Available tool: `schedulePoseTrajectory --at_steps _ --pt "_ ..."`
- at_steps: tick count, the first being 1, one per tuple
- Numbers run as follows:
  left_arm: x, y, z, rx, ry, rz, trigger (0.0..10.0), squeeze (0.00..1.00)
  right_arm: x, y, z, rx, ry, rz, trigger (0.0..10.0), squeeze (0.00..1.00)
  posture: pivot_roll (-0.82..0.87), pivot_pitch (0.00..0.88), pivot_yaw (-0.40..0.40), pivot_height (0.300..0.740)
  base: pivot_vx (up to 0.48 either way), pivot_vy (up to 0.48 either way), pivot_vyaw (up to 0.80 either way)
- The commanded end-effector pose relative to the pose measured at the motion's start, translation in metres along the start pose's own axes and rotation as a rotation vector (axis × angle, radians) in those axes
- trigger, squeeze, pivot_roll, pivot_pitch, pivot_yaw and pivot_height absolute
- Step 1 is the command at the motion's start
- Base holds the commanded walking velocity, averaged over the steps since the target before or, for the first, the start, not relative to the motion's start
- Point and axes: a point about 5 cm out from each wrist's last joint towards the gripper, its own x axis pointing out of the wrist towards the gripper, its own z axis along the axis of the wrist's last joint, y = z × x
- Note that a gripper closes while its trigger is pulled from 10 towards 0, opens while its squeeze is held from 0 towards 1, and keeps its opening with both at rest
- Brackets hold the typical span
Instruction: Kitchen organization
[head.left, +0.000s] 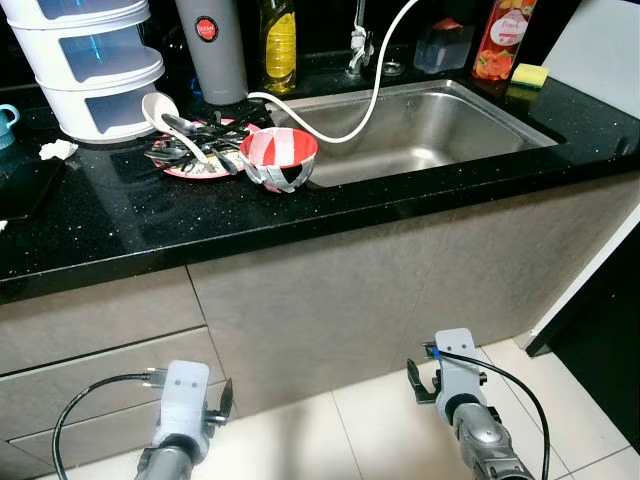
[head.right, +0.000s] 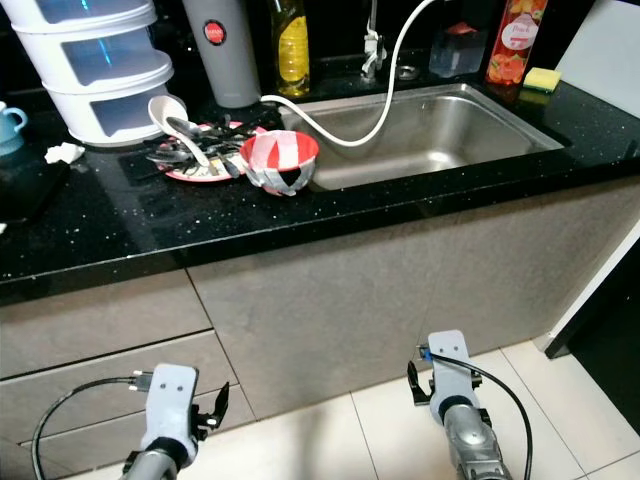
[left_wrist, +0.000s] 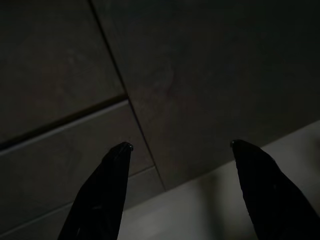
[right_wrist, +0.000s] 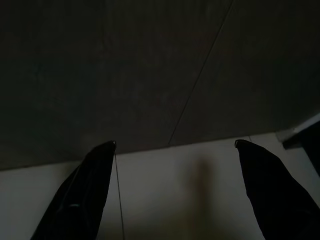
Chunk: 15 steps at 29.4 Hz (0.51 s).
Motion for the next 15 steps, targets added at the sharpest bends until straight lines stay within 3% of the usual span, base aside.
schedulePoseTrajectory --at_steps 1,2,3,5,6,7,9,11,13,15 --pt "-0.002 -0.001 0.017 0.041 -0.047 -0.054 10.0 0.00 0.003 0.000 0.020 0.009 -0.084 -0.008 10.0 0.00 0.08 0.000 0.004 0.740 0.000 0.000 0.00" --pt "-0.002 -0.008 0.059 0.054 -0.180 -0.142 10.0 0.00 0.007 -0.002 0.061 0.037 -0.228 -0.033 10.0 0.00 0.08 0.000 0.003 0.740 0.000 0.000 0.00" --pt "-0.002 -0.008 0.059 0.054 -0.180 -0.142 10.0 0.00 0.007 -0.002 0.061 0.037 -0.228 -0.033 10.0 0.00 0.08 0.000 0.003 0.740 0.000 0.000 0.00" --pt "0.007 -0.007 0.129 0.070 -0.388 -0.139 10.0 0.00 0.009 -0.010 0.124 0.089 -0.389 -0.100 10.0 0.00 0.08 0.000 0.011 0.740 0.000 0.000 0.00" --pt "0.007 -0.007 0.129 0.070 -0.388 -0.139 10.0 0.00 0.009 -0.010 0.124 0.089 -0.389 -0.100 10.0 0.00 0.08 0.000 0.011 0.740 0.000 0.000 0.00" --pt "0.008 -0.004 0.164 0.060 -0.485 -0.109 10.0 0.00 0.005 -0.011 0.162 0.136 -0.497 -0.115 10.0 0.00 0.07 0.000 0.017 0.740 0.000 0.000 0.00" --pt "0.005 -0.002 0.205 0.052 -0.597 -0.083 10.0 0.00 -0.007 -0.008 0.214 0.180 -0.660 -0.105 10.0 0.00 0.07 0.000 0.026 0.740 0.000 0.000 0.00" --pt "0.005 -0.002 0.205 0.052 -0.597 -0.083 10.0 0.00 -0.007 -0.008 0.214 0.180 -0.660 -0.105 10.0 0.00 0.07 0.000 0.026 0.740 0.000 0.000 0.00" --pt "0.003 -0.002 0.222 0.064 -0.645 -0.087 10.0 0.00 -0.015 -0.002 0.238 0.195 -0.743 -0.084 10.0 0.00 0.06 0.000 0.032 0.740 0.000 0.000 0.00" --pt "0.003 -0.002 0.222 0.064 -0.645 -0.087 10.0 0.00 -0.015 -0.002 0.238 0.195 -0.743 -0.084 10.0 0.00 0.06 0.000 0.032 0.740 0.000 0.000 0.00"
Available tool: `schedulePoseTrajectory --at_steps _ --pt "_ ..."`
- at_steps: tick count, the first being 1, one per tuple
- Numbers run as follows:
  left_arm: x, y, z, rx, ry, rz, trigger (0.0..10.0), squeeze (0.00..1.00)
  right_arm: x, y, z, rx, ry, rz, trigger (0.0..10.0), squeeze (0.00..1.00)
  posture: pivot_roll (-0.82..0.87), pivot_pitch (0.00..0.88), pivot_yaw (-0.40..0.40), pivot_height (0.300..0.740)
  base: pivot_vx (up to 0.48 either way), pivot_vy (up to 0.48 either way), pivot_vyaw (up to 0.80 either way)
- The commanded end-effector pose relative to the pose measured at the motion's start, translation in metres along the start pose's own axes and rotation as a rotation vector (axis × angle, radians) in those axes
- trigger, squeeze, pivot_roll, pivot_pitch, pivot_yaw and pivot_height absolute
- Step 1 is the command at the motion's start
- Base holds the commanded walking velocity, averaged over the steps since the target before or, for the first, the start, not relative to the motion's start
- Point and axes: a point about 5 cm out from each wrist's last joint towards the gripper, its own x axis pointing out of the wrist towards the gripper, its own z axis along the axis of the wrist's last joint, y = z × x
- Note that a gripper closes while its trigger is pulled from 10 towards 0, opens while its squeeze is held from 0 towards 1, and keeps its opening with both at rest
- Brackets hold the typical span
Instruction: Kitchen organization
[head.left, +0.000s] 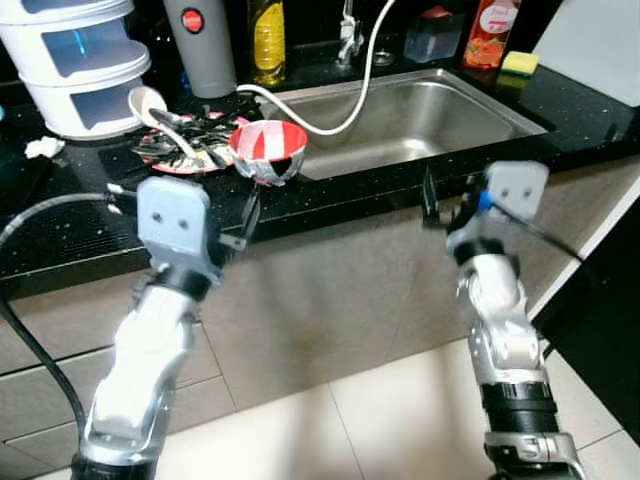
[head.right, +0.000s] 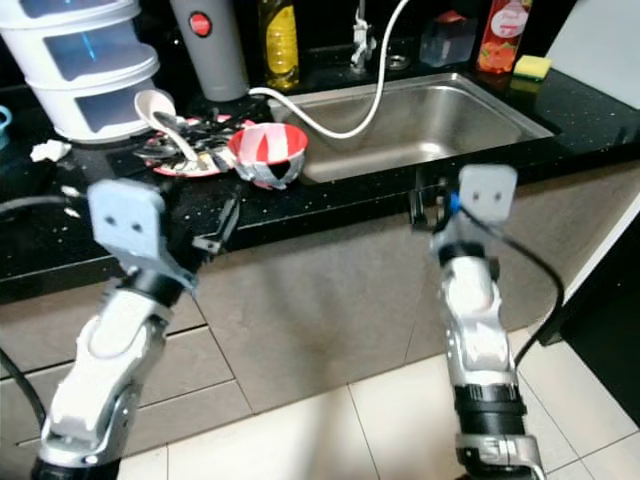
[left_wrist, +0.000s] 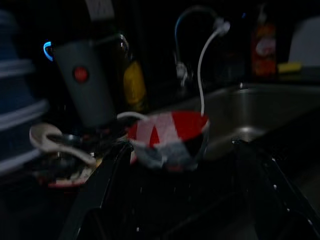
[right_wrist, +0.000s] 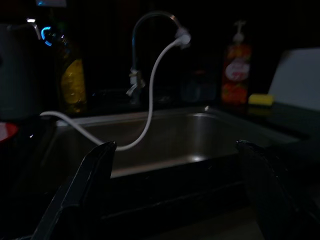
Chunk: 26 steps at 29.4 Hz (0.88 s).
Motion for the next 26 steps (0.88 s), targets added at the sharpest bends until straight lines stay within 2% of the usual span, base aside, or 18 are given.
schedulePoseTrajectory --at_steps 1,2,4,5,6,7,8,10,11,12,13,15,16,18,21,22,24,26 --pt "0.002 0.004 0.004 0.026 0.008 -0.003 10.0 0.00 0.002 0.005 0.008 0.028 -0.010 0.001 10.0 0.00 0.06 0.000 0.035 0.740 0.000 0.000 0.00" --pt "0.006 0.006 0.005 0.042 0.011 0.006 10.0 0.00 0.007 0.011 0.018 0.038 -0.043 0.018 10.0 0.00 0.06 0.000 0.037 0.740 0.000 0.000 0.00" --pt "0.006 0.006 0.005 0.042 0.011 0.006 10.0 0.00 0.007 0.011 0.018 0.038 -0.043 0.018 10.0 0.00 0.06 0.000 0.037 0.740 0.000 0.000 0.00" --pt "0.009 0.009 0.007 0.056 0.024 0.024 10.0 0.00 0.010 0.016 0.027 0.037 -0.064 0.036 10.0 0.00 0.06 0.000 0.038 0.740 0.000 0.000 0.00" --pt "0.009 0.009 0.007 0.056 0.024 0.024 10.0 0.00 0.010 0.016 0.027 0.037 -0.064 0.036 10.0 0.00 0.06 0.000 0.038 0.740 0.000 0.000 0.00" --pt "0.012 0.013 0.007 0.095 0.046 0.031 10.0 0.00 0.015 0.019 0.031 0.021 -0.060 0.051 10.0 0.00 0.06 0.000 0.037 0.740 0.000 0.000 0.00" --pt "0.012 0.013 0.007 0.095 0.046 0.031 10.0 0.00 0.015 0.019 0.031 0.021 -0.060 0.051 10.0 0.00 0.06 0.000 0.037 0.740 0.000 0.000 0.00" --pt "0.011 0.023 0.005 0.196 0.102 0.036 10.0 0.00 0.017 0.018 0.017 -0.035 0.061 0.051 10.0 0.00 0.07 0.000 0.032 0.740 0.000 0.000 0.00" --pt "0.011 0.023 0.005 0.196 0.102 0.036 10.0 0.00 0.017 0.018 0.017 -0.035 0.061 0.051 10.0 0.00 0.07 0.000 0.032 0.740 0.000 0.000 0.00" --pt "0.009 0.028 0.003 0.181 0.117 0.054 10.0 0.00 0.016 0.017 0.011 -0.015 0.105 0.047 10.0 0.00 0.07 0.000 0.032 0.740 0.000 0.000 0.00" --pt "0.009 0.028 0.003 0.181 0.117 0.054 10.0 0.00 0.016 0.017 0.011 -0.015 0.105 0.047 10.0 0.00 0.07 0.000 0.032 0.740 0.000 0.000 0.00" --pt "0.002 0.048 -0.006 0.034 0.144 0.197 10.0 0.00 0.011 0.017 -0.003 0.023 0.167 0.043 10.0 0.00 0.08 0.000 0.028 0.740 0.000 0.000 0.00" --pt "-0.001 0.054 -0.010 0.008 0.150 0.251 10.0 0.00 0.009 0.018 -0.007 0.033 0.184 0.046 10.0 0.00 0.08 0.000 0.027 0.740 0.000 0.000 0.00" --pt "-0.003 0.057 -0.011 0.006 0.146 0.280 10.0 0.00 0.008 0.020 -0.008 0.036 0.192 0.052 10.0 0.00 0.08 0.000 0.027 0.740 0.000 0.000 0.00" --pt "0.002 0.062 0.001 0.093 0.094 0.286 10.0 0.00 0.012 0.030 0.004 0.041 0.145 0.106 10.0 0.00 0.08 0.000 0.025 0.740 0.000 0.000 0.00" --pt "0.002 0.062 0.001 0.093 0.094 0.286 10.0 0.00 0.012 0.030 0.004 0.041 0.145 0.106 10.0 0.00 0.08 0.000 0.025 0.740 0.000 0.000 0.00" --pt "0.008 0.063 0.005 0.216 0.098 0.218 10.0 0.00 0.020 0.030 0.018 0.075 0.094 0.101 10.0 0.00 0.08 0.000 0.025 0.740 0.000 0.000 0.00" --pt "0.009 0.063 0.007 0.223 0.093 0.204 10.0 0.00 0.021 0.029 0.021 0.089 0.083 0.094 10.0 0.00 0.08 0.000 0.025 0.740 0.000 0.000 0.00"
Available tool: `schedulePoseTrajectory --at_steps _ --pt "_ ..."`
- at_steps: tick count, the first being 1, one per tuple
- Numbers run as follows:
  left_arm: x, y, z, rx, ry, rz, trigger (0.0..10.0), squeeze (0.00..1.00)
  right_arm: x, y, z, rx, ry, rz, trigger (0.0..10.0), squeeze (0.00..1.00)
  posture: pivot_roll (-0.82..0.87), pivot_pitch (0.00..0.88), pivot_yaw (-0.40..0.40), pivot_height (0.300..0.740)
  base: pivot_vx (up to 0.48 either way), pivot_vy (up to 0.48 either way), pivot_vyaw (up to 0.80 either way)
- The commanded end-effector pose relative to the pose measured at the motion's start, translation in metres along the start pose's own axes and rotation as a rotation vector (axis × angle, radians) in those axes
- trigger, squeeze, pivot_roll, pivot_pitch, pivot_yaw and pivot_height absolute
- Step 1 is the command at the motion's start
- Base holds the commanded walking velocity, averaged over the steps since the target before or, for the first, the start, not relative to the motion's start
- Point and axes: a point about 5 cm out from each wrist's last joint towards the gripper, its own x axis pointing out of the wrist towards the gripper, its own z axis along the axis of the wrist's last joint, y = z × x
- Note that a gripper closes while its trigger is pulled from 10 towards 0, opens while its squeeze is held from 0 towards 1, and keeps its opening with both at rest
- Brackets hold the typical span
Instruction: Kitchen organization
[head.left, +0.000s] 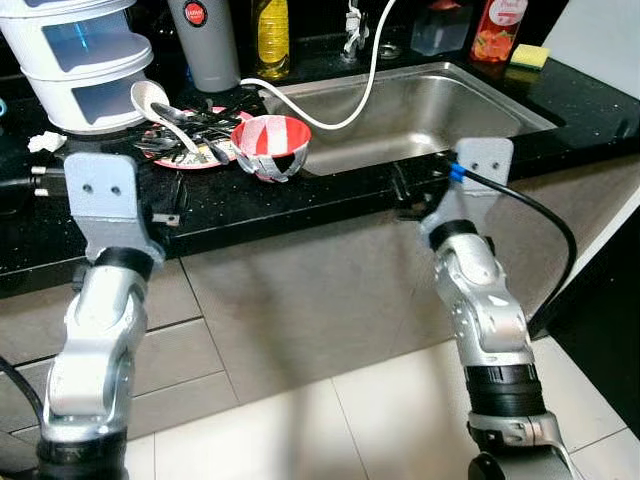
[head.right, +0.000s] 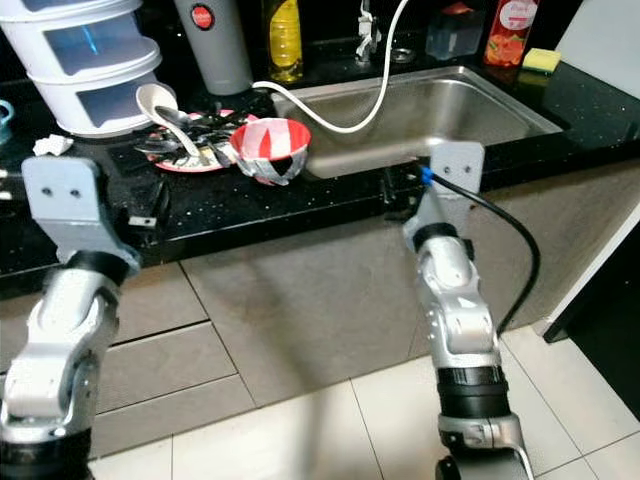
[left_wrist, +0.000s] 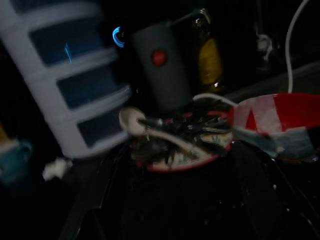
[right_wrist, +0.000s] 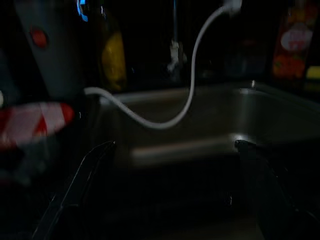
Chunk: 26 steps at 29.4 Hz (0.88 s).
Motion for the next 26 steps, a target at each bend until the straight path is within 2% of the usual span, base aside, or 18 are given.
schedulePoseTrajectory --at_steps 1,2,6,16,26 --pt "0.001 -0.003 -0.002 0.004 0.010 -0.031 10.0 0.00 0.001 -0.003 0.006 0.030 -0.016 -0.012 10.0 0.00 0.08 0.000 0.027 0.740 0.000 0.000 0.00" --pt "0.001 -0.006 0.001 -0.042 -0.003 -0.033 10.0 0.00 0.001 -0.004 0.006 0.041 -0.019 -0.017 10.0 0.00 0.08 0.000 0.028 0.740 0.000 0.000 0.00" --pt "0.002 -0.011 0.003 -0.069 -0.024 -0.034 10.0 0.00 0.000 -0.003 0.005 0.046 -0.017 -0.016 10.0 0.00 0.08 0.000 0.027 0.740 0.000 0.000 0.00" --pt "0.006 -0.017 0.011 -0.054 -0.077 -0.030 10.0 0.00 0.001 0.003 0.004 0.047 -0.018 0.004 10.0 0.00 0.09 0.000 0.020 0.740 0.000 0.000 0.00" --pt "0.007 -0.016 0.012 -0.051 -0.090 -0.026 10.0 0.00 0.001 0.000 0.001 0.051 -0.008 -0.004 10.0 0.00 0.08 0.000 0.026 0.740 0.446 0.000 0.00"
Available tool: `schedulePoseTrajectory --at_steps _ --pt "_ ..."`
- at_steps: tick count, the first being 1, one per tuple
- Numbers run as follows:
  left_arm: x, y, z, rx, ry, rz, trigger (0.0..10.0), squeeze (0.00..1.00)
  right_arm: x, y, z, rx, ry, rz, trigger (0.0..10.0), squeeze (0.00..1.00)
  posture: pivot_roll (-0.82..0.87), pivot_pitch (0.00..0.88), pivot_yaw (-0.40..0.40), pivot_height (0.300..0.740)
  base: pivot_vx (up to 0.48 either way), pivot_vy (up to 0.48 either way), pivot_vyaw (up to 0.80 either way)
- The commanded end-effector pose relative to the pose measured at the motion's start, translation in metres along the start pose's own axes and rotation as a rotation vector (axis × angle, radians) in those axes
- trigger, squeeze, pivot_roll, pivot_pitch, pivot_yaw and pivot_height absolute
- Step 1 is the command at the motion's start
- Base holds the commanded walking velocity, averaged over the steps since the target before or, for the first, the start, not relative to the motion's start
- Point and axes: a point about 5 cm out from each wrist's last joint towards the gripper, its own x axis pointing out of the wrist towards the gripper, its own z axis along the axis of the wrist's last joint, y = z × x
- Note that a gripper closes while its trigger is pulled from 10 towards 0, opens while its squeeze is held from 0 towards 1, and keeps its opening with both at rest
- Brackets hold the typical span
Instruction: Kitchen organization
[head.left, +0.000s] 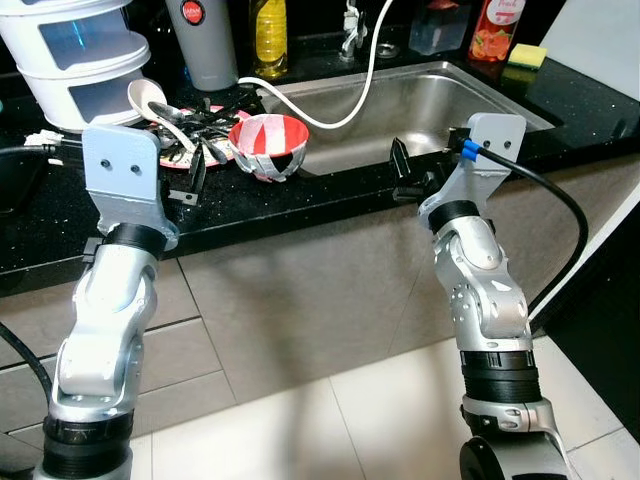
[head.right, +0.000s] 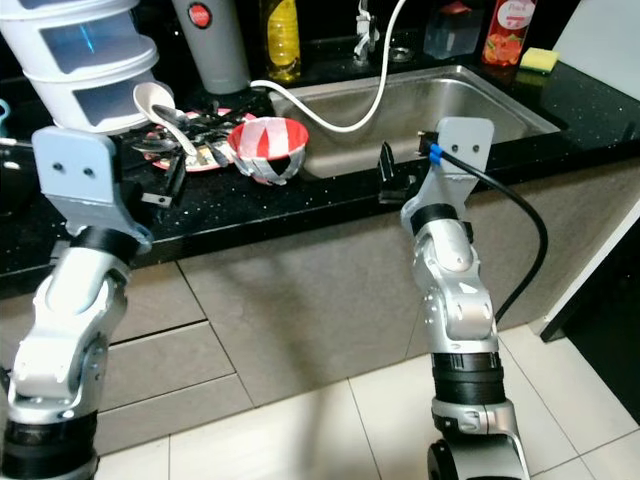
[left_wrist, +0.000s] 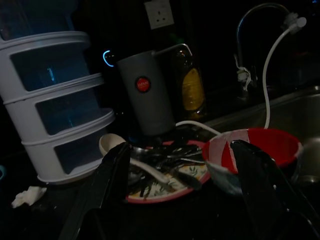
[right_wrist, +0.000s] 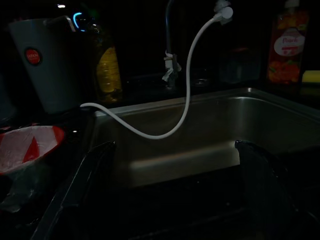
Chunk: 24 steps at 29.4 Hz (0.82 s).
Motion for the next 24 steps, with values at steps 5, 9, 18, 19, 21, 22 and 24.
schedulePoseTrajectory --at_steps 5,9,18,19,21,22,24 --pt "0.0017 -0.0010 -0.0014 0.010 0.000 0.000 10.0 0.00 -0.0010 0.0008 -0.0027 0.006 0.007 0.001 10.0 0.00 0.08 0.000 0.028 0.740 0.480 0.000 0.00" --pt "0.0017 -0.0012 -0.0018 0.012 0.001 -0.003 10.0 0.00 -0.0016 0.0000 -0.0036 0.006 0.010 -0.002 10.0 0.00 0.08 0.000 0.028 0.740 0.480 0.000 0.00" --pt "0.0007 -0.0013 -0.0033 0.012 0.005 -0.002 10.0 0.00 -0.0021 -0.0001 -0.0061 0.006 0.019 -0.001 10.0 0.00 0.09 0.000 0.026 0.740 0.479 0.000 0.00" --pt "0.0007 -0.0013 -0.0033 0.012 0.005 -0.002 10.0 0.00 -0.0021 -0.0001 -0.0061 0.006 0.019 -0.001 10.0 0.00 0.09 0.000 0.026 0.740 0.472 0.000 0.00" --pt "0.0001 -0.0012 -0.0041 0.012 0.008 -0.001 10.0 0.00 -0.0022 0.0001 -0.0067 0.007 0.022 0.000 10.0 0.00 0.09 0.000 0.025 0.740 0.472 0.000 0.00" --pt "0.0000 -0.0012 -0.0044 0.012 0.009 0.000 10.0 0.00 -0.0023 0.0002 -0.0070 0.007 0.023 0.001 10.0 0.00 0.09 0.000 0.025 0.740 0.469 0.000 0.00" --pt "-0.0002 -0.0013 -0.0048 0.012 0.010 -0.001 10.0 0.00 -0.0024 0.0002 -0.0075 0.007 0.025 0.002 10.0 0.00 0.09 0.000 0.025 0.740 0.471 0.000 0.00"
